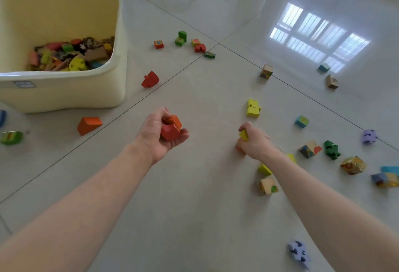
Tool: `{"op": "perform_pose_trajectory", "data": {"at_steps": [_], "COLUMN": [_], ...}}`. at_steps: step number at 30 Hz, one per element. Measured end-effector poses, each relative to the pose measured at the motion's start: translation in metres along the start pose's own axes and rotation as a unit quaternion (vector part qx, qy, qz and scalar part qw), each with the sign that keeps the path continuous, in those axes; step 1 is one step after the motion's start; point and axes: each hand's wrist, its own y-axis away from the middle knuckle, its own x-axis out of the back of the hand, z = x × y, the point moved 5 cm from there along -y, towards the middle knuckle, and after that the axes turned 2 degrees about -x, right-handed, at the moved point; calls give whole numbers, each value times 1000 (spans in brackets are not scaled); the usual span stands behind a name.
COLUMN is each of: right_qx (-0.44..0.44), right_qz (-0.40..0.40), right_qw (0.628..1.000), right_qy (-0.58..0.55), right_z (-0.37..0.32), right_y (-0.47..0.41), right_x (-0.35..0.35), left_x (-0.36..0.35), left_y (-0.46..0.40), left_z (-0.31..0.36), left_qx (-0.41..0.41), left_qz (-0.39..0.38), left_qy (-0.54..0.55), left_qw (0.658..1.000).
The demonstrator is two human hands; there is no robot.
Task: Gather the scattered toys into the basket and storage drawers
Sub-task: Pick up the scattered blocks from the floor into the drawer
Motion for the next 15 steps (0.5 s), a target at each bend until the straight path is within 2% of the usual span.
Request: {"op": "perform_pose_trajectory", "data": {"at_steps": [1, 2, 3, 5, 7, 8, 11, 13, 15], "right_qx": [-30, -65, -104, -189, -237, -243, -223, -206, -170], "right_qz": [6, -4, -26, -121, -215, -243, -284, -297, -295], "right_qw": [995, 971, 926, 804, 706, 676, 638, 631, 638], "right_qy": [-98, -229, -363, -551, -632, -652, -680, -687, -691], "right_z": [-6, -16, -29, -55, -84, -97, -150, -189, -234], "right_y": [4, 10, 18, 40, 67, 77, 93, 95, 90], "right_x": [0, -3, -10, -33, -49, -52, -49, -42, -30], "left_x": [5, 12, 20, 36, 53, 63, 95, 111, 122], "left_y": [5, 12, 18, 33, 46, 50, 56, 57, 56], "left_z": [0, 2, 5, 10, 19, 26, 60, 87, 125], "left_qx": [8, 14, 21, 40, 52, 51, 16, -4, -40], "left_qz": [-1, 2, 9, 26, 44, 52, 68, 71, 56], "left_qy": [-1, -6, -21, -66, -87, -81, -71, -74, -22], "left_qw": [1000, 1000, 1000, 997, 994, 994, 995, 995, 997]}}
